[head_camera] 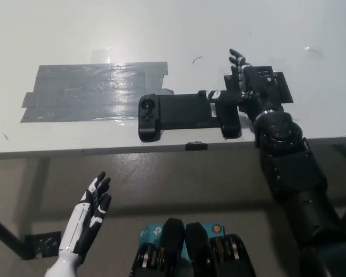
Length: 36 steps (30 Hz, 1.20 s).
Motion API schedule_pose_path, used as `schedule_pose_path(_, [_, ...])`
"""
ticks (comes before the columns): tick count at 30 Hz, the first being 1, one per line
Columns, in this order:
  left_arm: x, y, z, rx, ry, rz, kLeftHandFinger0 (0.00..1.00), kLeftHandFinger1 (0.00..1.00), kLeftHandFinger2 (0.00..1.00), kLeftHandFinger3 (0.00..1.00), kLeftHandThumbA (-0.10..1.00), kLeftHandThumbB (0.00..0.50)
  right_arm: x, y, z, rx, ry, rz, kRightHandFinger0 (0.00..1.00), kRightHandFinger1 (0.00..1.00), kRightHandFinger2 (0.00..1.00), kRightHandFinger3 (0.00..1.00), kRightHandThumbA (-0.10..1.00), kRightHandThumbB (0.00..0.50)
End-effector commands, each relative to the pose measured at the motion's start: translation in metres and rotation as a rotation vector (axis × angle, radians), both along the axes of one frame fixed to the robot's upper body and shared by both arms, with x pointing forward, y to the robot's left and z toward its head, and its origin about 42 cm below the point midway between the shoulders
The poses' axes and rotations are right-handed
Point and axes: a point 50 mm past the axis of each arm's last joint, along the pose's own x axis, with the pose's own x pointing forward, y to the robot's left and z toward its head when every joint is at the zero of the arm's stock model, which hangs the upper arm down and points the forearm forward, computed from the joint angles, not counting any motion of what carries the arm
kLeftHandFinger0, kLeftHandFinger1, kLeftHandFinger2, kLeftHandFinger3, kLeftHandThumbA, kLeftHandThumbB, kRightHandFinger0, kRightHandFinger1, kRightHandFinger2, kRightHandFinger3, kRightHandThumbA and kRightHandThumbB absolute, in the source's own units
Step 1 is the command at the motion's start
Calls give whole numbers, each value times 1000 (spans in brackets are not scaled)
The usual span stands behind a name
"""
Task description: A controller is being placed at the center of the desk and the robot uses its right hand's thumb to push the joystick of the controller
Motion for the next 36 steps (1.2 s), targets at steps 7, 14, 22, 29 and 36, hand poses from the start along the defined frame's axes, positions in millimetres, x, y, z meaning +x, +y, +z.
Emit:
schedule_pose_path(7, [6,4,17,1,-69,-10,1000,1000,1000,1000,897,21,16,3,17,23,-70,-25,1000,1000,1000,1000,1000,340])
schedule_pose_path(14, [6,4,16,3,-70,-10,1000,1000,1000,1000,898,27,19,-11,18,16,-85,-39,1000,1000,1000,1000,1000,337])
schedule_pose_path(22, [6,4,16,9,-72,-5,1000,1000,1000,1000,899,21,17,-25,22,26,-117,-54,1000,1000,1000,1000,1000,289])
schedule_pose_path(29, [6,5,16,4,-72,-6,1000,1000,1000,1000,909,10,14,-34,7,31,-88,-72,1000,1000,1000,1000,1000,313])
schedule_pose_path(36, [8,5,18,3,-77,-9,1000,1000,1000,1000,893,11,13,-38,-8,45,-62,-82,1000,1000,1000,1000,1000,317])
